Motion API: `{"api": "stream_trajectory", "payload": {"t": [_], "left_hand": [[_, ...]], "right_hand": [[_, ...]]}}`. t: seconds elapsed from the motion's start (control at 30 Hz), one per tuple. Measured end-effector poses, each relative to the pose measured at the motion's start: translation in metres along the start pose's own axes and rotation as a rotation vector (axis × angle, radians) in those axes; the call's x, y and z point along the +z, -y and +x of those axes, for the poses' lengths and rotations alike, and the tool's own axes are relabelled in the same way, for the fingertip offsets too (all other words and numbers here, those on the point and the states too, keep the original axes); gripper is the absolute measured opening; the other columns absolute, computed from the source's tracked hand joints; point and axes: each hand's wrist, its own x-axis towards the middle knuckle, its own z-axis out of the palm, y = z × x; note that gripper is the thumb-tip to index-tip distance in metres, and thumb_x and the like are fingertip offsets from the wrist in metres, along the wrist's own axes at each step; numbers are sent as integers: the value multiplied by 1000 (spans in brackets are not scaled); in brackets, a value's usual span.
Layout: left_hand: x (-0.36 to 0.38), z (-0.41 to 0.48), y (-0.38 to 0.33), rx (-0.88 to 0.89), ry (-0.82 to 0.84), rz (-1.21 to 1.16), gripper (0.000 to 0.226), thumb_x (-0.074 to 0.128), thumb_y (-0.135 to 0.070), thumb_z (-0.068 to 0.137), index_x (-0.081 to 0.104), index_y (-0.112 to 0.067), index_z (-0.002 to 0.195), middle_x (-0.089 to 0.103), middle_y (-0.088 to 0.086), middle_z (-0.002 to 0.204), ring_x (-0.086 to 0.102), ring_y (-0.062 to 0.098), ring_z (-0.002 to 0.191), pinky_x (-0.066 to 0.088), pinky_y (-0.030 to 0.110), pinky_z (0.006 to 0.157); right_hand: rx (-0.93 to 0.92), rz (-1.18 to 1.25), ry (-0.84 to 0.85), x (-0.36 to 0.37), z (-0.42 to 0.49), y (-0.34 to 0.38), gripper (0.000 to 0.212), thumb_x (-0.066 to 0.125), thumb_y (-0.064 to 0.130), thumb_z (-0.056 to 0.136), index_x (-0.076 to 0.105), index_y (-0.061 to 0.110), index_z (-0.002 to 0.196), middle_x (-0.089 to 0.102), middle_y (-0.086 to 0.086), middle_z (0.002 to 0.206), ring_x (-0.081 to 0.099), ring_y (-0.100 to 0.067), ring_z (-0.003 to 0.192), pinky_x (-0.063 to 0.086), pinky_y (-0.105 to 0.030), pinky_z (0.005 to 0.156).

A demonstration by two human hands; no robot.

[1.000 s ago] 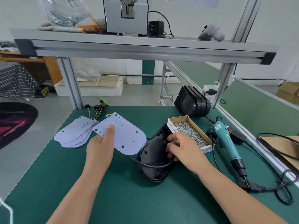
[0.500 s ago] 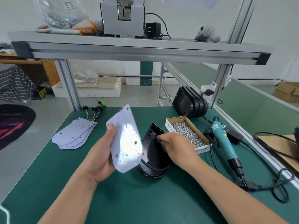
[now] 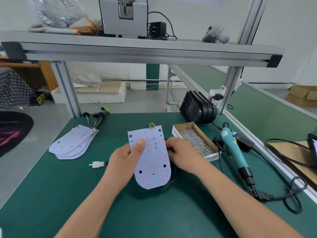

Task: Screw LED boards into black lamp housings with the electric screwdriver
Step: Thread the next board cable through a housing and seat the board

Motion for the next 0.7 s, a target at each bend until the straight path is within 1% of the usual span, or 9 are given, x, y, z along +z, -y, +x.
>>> {"api": "stream_trajectory", "payload": {"t": [0.07,0.13,0.2,0.27,0.37,0.43,0.53,0.6,0.7], "left_hand": [[-1,0,1,16,-16,62,63,48,-88,82,76,-33,97,81,-14,95,77,12,90,62,42,88],[-2,1,4,27,-8,135,56,45,-86,88,75,-42,100,80,-19,95,75,5,87,60,37,83],[-4,3,6,24,27,170,45,45,-80,95,74,-48,103,79,-24,98,74,-2,88,56,33,82],[-8,3,8,1,79,143,43,46,-78,95,74,-48,109,79,-23,104,74,-2,94,56,34,89],[-10,2,7,-17,185,94,45,47,-76,93,71,-49,120,78,-20,114,74,3,105,56,40,100],[-9,1,4,-5,252,94,42,49,-70,96,70,-47,124,78,-17,118,75,8,109,56,42,102],[-14,1,1,16,322,107,34,54,-59,98,76,-40,115,81,-9,112,78,15,104,60,36,91],[-20,0,-1,40,369,106,31,57,-54,100,77,-35,114,82,-5,109,79,17,99,60,26,81],[-23,0,0,72,338,109,29,58,-52,100,78,-35,112,82,-4,107,79,17,97,59,25,77]], "right_hand": [[19,56,-3,0,-2,-5,46,56,5,95,71,41,118,72,23,104,64,-1,103,51,-25,92],[21,51,-20,1,-3,-7,44,54,4,95,70,37,120,72,27,107,65,-3,105,53,-37,96],[4,53,11,1,-3,-6,48,53,2,95,69,36,125,73,25,114,66,-4,112,52,-39,101],[-25,52,44,-1,-3,-5,53,52,-1,97,68,36,132,73,23,123,64,-4,121,50,-38,106],[-88,2,39,-1,-3,-5,48,52,-1,98,70,33,128,74,18,122,65,-5,118,51,-30,102],[-122,-60,22,2,-3,-5,39,49,-3,93,70,22,114,75,6,109,66,-17,103,54,-37,91],[-162,-77,18,2,-3,-7,37,47,-4,92,68,22,105,73,9,99,64,-18,94,54,-39,85],[-152,-40,29,-1,-4,-9,37,50,-2,96,71,26,111,75,12,103,66,-14,99,54,-37,88],[-118,-25,11,0,-4,-13,34,55,7,100,68,37,111,74,16,103,66,-11,102,54,-40,91]]}}
